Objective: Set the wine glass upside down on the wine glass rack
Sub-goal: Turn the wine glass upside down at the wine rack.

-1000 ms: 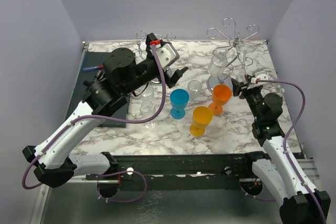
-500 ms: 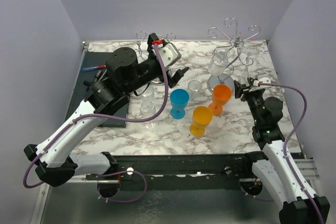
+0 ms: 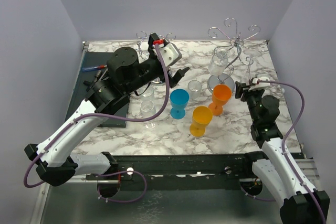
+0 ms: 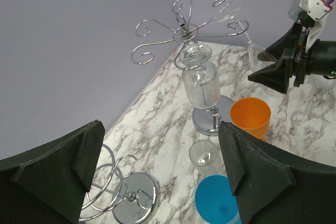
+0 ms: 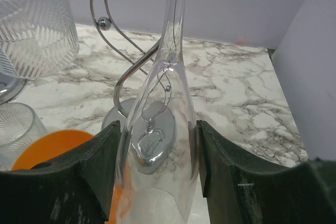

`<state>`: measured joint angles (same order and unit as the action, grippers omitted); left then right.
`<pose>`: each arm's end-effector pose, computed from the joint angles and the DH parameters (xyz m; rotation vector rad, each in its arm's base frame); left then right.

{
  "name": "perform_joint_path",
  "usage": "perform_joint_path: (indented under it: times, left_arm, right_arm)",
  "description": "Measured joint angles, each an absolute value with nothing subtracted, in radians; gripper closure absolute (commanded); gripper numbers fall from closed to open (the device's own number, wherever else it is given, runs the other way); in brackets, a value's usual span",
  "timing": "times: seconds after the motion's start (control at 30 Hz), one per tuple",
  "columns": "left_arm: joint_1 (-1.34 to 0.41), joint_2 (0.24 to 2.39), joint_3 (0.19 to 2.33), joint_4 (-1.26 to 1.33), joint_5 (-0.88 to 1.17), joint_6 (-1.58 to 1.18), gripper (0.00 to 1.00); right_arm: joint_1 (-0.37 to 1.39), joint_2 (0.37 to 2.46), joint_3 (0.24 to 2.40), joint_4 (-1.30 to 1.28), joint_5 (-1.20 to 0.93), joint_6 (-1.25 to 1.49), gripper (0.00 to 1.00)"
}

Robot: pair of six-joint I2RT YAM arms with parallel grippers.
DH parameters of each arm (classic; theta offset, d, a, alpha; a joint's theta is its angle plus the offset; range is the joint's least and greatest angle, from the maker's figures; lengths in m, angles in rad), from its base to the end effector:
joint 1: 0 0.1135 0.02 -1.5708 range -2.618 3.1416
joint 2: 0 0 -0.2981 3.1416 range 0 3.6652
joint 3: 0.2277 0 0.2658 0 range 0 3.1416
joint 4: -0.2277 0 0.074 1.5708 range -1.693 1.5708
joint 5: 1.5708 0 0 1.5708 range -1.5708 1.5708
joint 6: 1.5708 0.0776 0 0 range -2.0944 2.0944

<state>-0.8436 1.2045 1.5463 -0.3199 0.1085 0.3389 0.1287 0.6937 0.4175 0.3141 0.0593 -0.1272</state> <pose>0.1853 -0.2209 0.5385 0.9454 1.2522 -0.4822 0.2065 0.0221 0.2970 -0.1487 1.5259 -0.0443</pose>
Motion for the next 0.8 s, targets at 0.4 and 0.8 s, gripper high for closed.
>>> perform_joint_path:
  times: [0.4,0.8]
  left_arm:
    - [-0.844,1.205,1.548,-0.319,0.109,0.339,0.01]
    - [-0.844,1.205,1.554,-0.317,0.109,0.338,0.01]
  right_arm:
    - [0.129,0.71,0.418,0.299,0.14,-0.109,0.07]
    - [0.129,0.681,0.443,0.248,0.146,-0.104,0.0]
